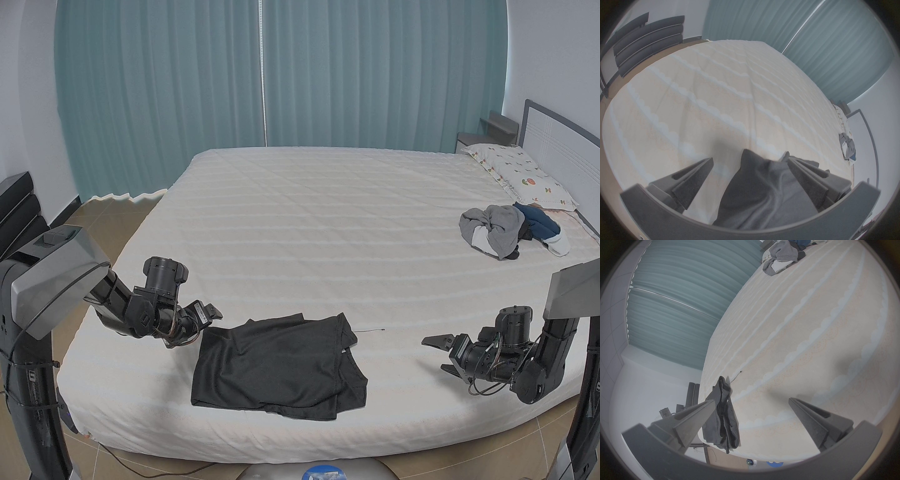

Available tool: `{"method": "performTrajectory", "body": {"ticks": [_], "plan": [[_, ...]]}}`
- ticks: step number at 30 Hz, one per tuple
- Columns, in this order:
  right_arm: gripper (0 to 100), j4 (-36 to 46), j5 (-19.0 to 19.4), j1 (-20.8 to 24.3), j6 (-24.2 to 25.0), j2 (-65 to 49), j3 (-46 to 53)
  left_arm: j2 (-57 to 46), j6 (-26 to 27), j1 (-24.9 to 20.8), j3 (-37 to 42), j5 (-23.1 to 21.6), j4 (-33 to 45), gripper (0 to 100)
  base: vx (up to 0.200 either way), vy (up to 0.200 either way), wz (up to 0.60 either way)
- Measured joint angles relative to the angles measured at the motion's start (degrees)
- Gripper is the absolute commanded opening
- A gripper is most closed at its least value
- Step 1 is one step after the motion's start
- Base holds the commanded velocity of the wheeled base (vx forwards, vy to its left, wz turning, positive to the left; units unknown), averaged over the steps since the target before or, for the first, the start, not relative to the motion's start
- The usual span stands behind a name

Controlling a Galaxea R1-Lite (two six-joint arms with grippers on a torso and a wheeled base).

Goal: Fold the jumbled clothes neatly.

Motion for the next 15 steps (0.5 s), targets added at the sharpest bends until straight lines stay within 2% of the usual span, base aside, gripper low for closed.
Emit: {"method": "performTrajectory", "body": {"ticks": [8,9,15], "plan": [[100,0.00,-0.07,0.00,-0.07,0.44,-0.21,4.14,-3.25,0.57,-4.66,-1.45,-0.13,100,0.000,0.000,0.00],[100,0.00,-0.07,0.00,-0.07,0.49,-0.23,4.66,-3.47,0.61,-5.16,-1.58,-0.16,0,0.000,0.000,0.00],[100,-0.01,-0.07,0.00,-0.07,0.60,-0.23,5.79,-5.78,0.55,-5.75,-2.38,-1.32,0,0.000,0.000,0.00]]}}
